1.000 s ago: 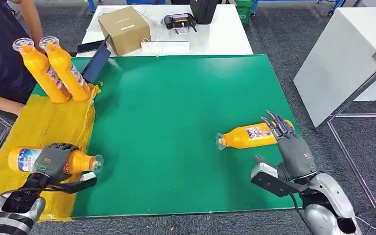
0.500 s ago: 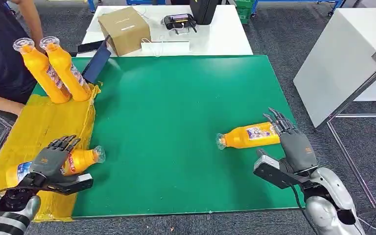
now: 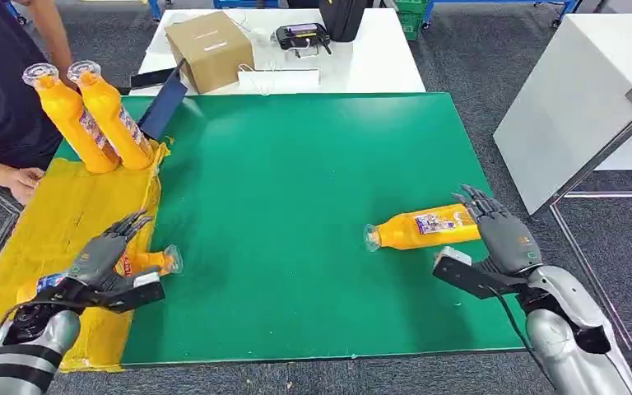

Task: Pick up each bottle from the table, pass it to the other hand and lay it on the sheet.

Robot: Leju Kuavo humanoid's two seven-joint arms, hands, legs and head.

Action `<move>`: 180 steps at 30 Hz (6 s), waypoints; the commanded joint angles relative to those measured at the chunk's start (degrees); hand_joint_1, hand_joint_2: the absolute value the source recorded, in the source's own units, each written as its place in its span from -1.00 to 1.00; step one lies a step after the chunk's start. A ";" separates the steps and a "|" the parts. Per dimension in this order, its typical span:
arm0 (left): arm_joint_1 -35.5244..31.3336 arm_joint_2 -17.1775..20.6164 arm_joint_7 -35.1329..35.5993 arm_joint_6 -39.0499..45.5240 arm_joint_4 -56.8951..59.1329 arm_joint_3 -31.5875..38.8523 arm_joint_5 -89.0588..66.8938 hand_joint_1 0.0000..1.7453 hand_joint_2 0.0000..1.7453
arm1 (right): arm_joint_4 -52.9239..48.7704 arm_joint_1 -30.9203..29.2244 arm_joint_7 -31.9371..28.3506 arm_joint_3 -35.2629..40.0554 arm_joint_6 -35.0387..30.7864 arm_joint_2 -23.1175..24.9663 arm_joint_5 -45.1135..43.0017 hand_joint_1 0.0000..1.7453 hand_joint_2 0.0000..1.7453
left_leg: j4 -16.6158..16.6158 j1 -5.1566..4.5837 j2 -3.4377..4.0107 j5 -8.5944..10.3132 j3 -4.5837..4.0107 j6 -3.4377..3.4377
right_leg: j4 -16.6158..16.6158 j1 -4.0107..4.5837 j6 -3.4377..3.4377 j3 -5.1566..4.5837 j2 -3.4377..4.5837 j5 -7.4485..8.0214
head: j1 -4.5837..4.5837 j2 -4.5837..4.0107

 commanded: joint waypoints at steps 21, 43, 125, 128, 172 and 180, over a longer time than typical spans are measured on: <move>-2.81 -16.17 -1.37 -21.97 -18.70 10.49 52.09 -1.00 -1.00 | 24.95 -10.82 -0.52 3.41 4.16 -7.01 1.59 -1.00 1.00 | 0.00 -0.09 -0.03 -0.02 0.05 0.02 | -0.06 -0.08 0.01 0.10 0.22 0.03 | -0.02 0.00; 0.66 -16.31 -1.30 -21.45 -22.85 8.11 55.57 -1.00 -1.00 | 38.25 -20.91 0.21 11.84 -0.55 -1.00 9.57 -1.00 1.00 | -0.02 -0.06 0.15 -0.05 0.17 -0.01 | -0.10 -0.05 -0.04 0.19 0.47 0.06 | -0.02 0.00; 3.88 -16.64 2.88 -28.96 -24.06 7.55 69.19 -1.00 -1.00 | 19.58 -20.01 -6.77 3.89 -6.77 18.35 -19.56 1.00 1.00 | 0.03 -0.13 0.31 0.10 0.34 -0.03 | 0.15 -0.11 -0.16 0.20 0.53 0.18 | -0.02 0.00; 5.19 -17.19 3.58 -28.39 -25.54 6.02 69.32 -1.00 -1.00 | 12.99 -19.55 -5.06 4.15 -6.86 19.25 -23.09 1.00 1.00 | 0.09 -0.15 0.15 0.11 0.07 -0.02 | 0.35 -0.13 -0.13 -0.05 0.42 0.12 | -0.02 0.00; 15.53 -19.54 -0.76 -34.10 -35.89 -5.01 74.23 -1.00 1.00 | 7.61 -12.83 -6.91 32.47 -8.27 27.83 -18.48 1.00 1.00 | 0.00 -0.06 -0.05 0.13 -0.12 -0.03 | 0.14 -0.07 -0.16 -0.18 0.25 0.08 | 0.02 0.00; 16.07 -18.71 -0.81 -34.54 -36.94 -5.01 74.45 -1.00 1.00 | 7.17 -11.76 -6.98 32.61 -8.01 26.61 -18.30 1.00 1.00 | -0.02 -0.07 -0.05 0.16 -0.15 -0.03 | 0.13 -0.08 -0.15 -0.21 0.20 0.10 | 0.02 0.00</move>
